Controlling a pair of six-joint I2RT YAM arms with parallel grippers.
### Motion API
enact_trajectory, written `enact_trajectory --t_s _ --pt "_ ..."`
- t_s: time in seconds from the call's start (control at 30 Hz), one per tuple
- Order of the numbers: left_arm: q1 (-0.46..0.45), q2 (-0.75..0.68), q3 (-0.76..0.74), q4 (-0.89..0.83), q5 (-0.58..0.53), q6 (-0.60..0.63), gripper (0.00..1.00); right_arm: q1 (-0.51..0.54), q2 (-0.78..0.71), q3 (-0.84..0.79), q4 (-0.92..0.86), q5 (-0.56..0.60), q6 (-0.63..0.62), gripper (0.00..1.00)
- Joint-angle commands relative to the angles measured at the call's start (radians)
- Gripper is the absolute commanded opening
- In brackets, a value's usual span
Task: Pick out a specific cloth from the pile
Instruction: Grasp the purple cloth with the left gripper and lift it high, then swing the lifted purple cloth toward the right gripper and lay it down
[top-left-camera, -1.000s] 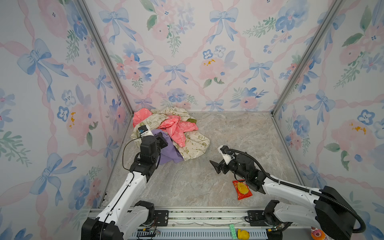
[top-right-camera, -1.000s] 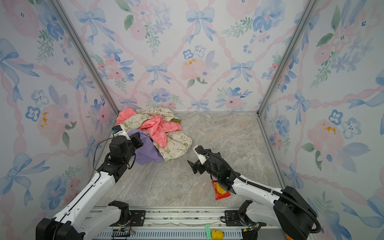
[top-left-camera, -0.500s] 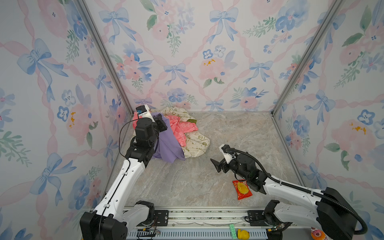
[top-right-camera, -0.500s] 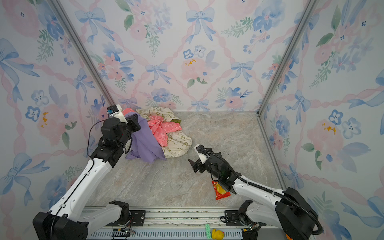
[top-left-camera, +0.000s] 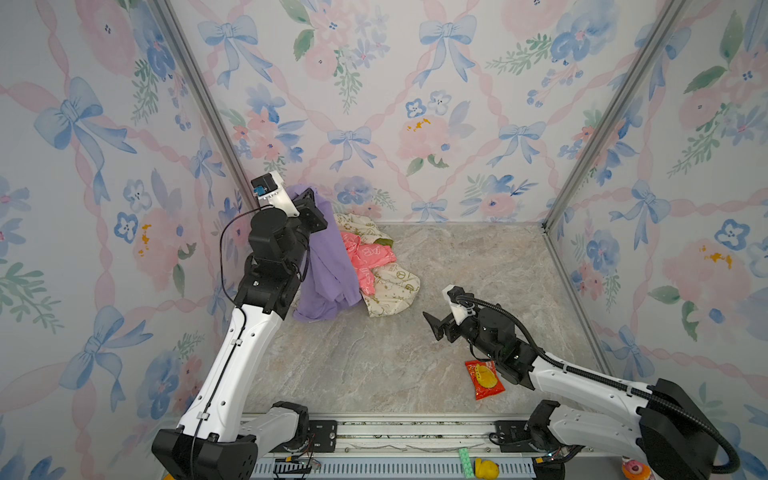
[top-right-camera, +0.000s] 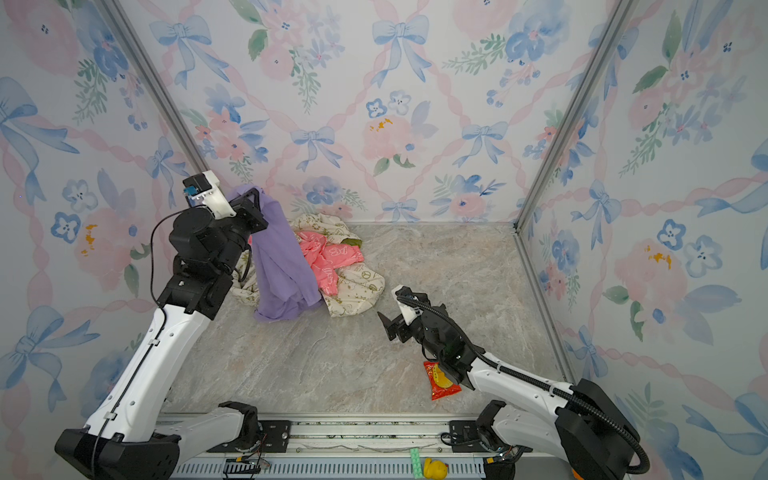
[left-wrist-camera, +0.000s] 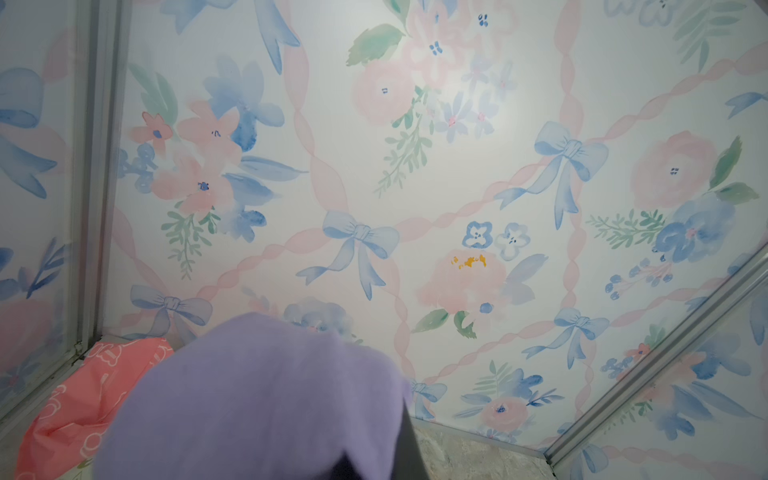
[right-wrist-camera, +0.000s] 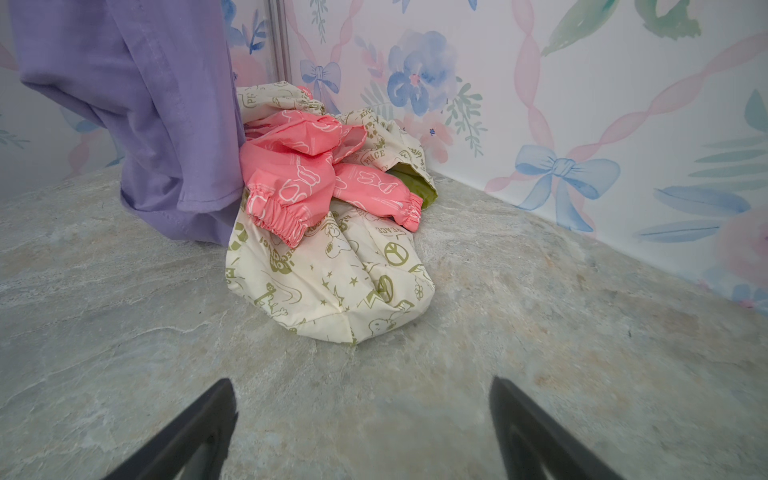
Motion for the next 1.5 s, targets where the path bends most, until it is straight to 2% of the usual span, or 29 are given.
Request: enact_trajectory --t_s 0.0,0.3,0.53,0.73,0.97,1.1,1.17,1.27,1.43,1.47 --pt "0.006 0.021 0.100 0.043 0.000 0.035 0.00 0.011 -0.008 -0.014 0.025 0.016 0.002 0.97" --pt "-0.028 0.124 0.331 0.024 0.041 0.045 0.00 0.010 -0.008 -0.014 0.028 0.018 0.004 0.97" --pt "-0.189 0.233 0.451 0.009 0.029 0.137 0.00 0.011 -0.038 -0.031 0.038 0.050 0.001 0.97" --pt "-0.314 0.310 0.393 0.000 0.058 0.160 0.00 0.011 -0.087 -0.055 0.046 0.123 0.001 0.97" --pt "-0.470 0.437 0.256 0.002 0.047 0.219 0.00 0.001 -0.165 -0.093 0.040 0.337 0.014 0.97" --pt "-0.543 0.532 0.183 0.001 0.022 0.248 0.03 -0.043 -0.212 -0.121 0.040 0.355 0.051 0.97" --pt "-0.579 0.571 0.150 0.000 -0.023 0.276 0.12 -0.068 -0.228 -0.130 0.035 0.354 0.080 0.97" --pt "-0.618 0.609 0.115 0.000 -0.084 0.296 0.37 -0.098 -0.245 -0.143 0.028 0.354 0.113 0.97" --pt "-0.630 0.577 0.071 0.002 -0.133 0.297 0.69 -0.139 -0.239 -0.149 0.023 0.345 0.152 0.97" --pt "-0.630 0.561 0.062 0.003 -0.145 0.298 0.72 -0.142 -0.238 -0.147 0.021 0.341 0.154 0.97"
